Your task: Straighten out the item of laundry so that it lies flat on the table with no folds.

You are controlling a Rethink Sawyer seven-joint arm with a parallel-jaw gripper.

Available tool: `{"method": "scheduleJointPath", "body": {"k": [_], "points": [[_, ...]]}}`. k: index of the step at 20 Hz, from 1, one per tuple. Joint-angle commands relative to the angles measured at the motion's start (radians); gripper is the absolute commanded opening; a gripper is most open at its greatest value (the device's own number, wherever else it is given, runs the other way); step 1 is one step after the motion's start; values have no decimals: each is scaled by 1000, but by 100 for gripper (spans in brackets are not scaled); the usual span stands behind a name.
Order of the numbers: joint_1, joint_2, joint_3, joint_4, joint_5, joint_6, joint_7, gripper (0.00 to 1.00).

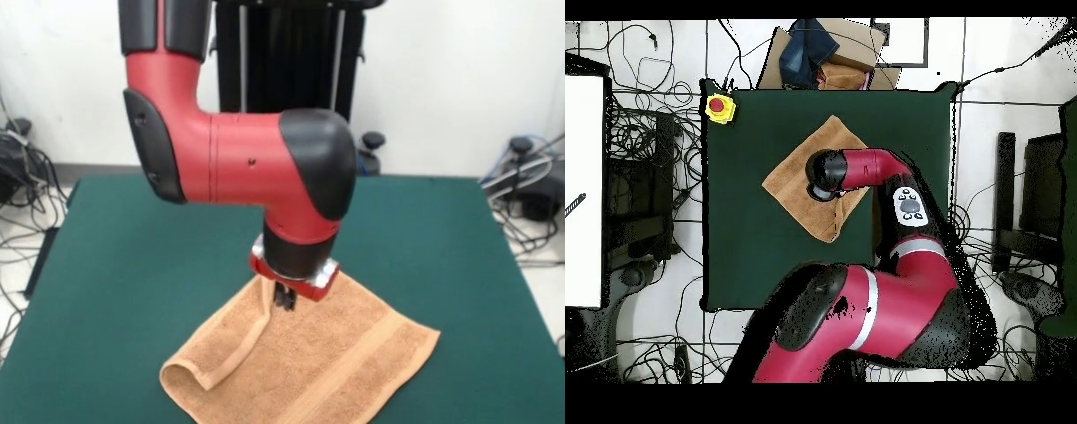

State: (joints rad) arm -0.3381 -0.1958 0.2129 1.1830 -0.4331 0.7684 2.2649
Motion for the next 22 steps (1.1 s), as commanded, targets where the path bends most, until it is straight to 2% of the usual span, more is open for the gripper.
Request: {"method": "scheduleJointPath", "body": {"k": [1, 7, 10, 15, 19, 22], "points": [[87, -21, 53, 82, 70, -57, 137, 0], [124, 86, 10, 0, 55, -135, 136, 0], [131, 139, 2, -33, 40, -108, 81, 0], [142, 191, -30, -40, -1, -131, 36, 0], [144, 255, -77, -106, -43, -176, 28, 0], [126, 261, -82, -121, -57, -186, -1, 0]]}}
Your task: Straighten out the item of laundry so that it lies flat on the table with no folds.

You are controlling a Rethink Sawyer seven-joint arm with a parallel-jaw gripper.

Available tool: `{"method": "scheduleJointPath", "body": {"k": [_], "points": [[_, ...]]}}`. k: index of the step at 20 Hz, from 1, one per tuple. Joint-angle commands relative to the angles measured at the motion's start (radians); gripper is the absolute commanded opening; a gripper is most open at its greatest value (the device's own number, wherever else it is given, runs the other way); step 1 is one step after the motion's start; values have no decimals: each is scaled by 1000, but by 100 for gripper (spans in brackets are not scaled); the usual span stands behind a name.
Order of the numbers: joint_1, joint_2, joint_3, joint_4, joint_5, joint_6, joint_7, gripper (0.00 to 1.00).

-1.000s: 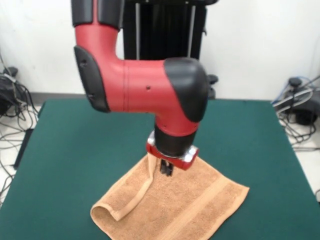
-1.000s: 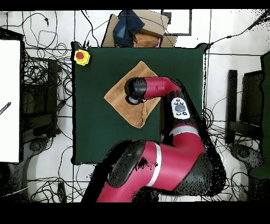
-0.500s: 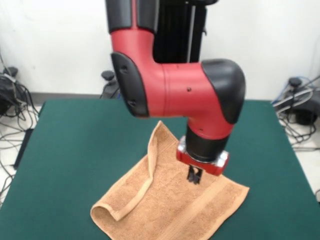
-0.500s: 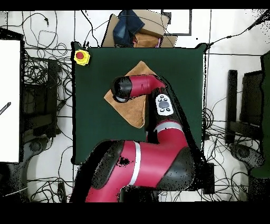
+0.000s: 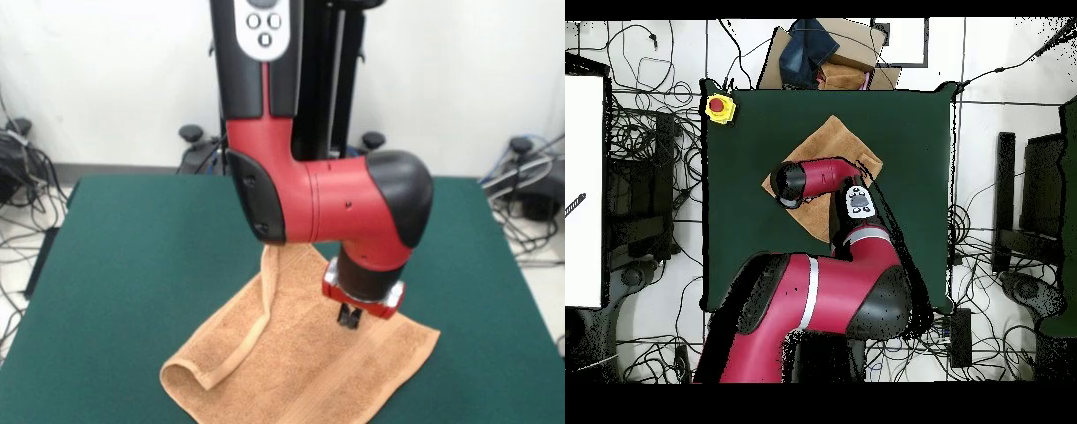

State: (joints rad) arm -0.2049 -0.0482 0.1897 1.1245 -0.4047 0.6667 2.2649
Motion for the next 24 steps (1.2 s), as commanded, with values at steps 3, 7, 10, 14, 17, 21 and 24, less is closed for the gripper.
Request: {"method": "scheduleJointPath", "body": {"k": [3, 7, 10, 14, 17, 21, 24], "points": [[-32, 92, -52, -47, -91, -80, -43, 0], [-65, 76, -51, -28, -114, -100, -91, 0], [-103, 38, -34, 15, -120, -106, -143, 0], [-156, -80, -3, 138, -107, -58, -221, 0], [-183, -108, 7, 167, -124, -48, -255, 0], [-197, -53, 20, 123, -182, -89, -238, 0], [-205, -45, 41, 116, -202, -92, -217, 0]]}}
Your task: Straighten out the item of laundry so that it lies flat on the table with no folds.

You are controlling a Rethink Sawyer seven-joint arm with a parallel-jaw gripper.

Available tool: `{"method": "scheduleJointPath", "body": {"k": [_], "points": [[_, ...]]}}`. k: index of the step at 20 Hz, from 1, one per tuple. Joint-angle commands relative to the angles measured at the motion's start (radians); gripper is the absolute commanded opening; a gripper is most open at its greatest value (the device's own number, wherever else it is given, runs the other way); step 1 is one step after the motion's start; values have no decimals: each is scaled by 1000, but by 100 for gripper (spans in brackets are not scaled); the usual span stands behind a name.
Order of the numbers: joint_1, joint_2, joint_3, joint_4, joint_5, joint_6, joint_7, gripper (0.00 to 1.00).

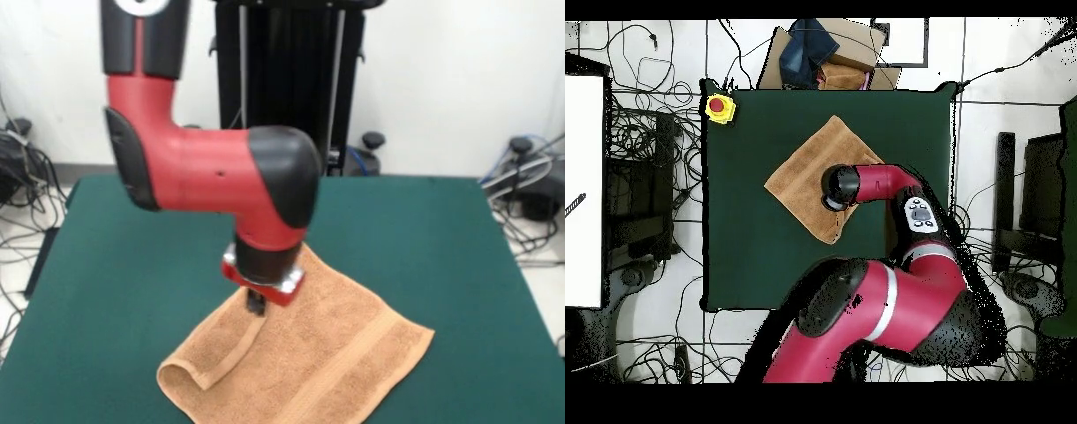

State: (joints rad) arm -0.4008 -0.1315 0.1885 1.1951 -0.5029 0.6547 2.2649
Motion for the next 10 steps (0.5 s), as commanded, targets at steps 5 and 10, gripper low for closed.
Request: {"method": "scheduleJointPath", "body": {"k": [5, 10], "points": [[-4, 75, 52, 10, -148, -101, -178, 0], [36, 86, 32, -43, -165, -90, -111, 0]]}}
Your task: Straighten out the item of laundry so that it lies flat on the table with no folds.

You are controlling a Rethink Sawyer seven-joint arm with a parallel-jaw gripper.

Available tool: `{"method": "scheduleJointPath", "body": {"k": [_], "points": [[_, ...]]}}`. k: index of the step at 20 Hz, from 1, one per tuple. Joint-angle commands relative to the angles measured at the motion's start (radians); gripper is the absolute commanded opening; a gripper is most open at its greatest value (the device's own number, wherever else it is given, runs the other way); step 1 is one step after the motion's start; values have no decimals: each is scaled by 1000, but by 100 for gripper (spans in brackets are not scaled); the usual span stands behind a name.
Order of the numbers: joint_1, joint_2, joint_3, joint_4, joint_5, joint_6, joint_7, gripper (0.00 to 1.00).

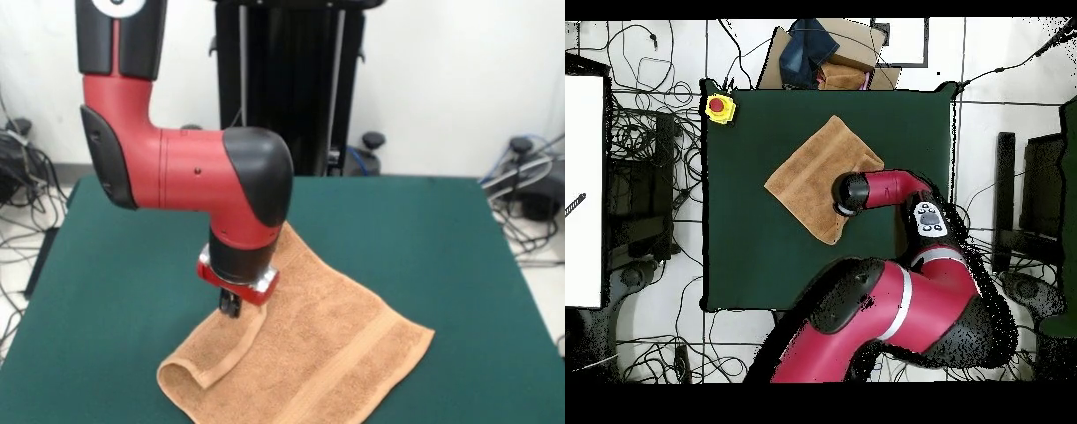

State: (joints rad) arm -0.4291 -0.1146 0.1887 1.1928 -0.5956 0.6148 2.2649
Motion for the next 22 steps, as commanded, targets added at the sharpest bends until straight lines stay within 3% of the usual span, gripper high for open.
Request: {"method": "scheduleJointPath", "body": {"k": [1, 4, 9, 17, 22], "points": [[68, 75, 31, -57, -71, -49, -97, 0], [81, 78, 25, -84, -61, -54, -49, 0], [110, 18, 10, -33, -27, -37, 0, 0], [103, -80, 39, 37, 32, 38, -37, 0], [106, -93, 38, 47, 49, 55, -44, 0]]}}
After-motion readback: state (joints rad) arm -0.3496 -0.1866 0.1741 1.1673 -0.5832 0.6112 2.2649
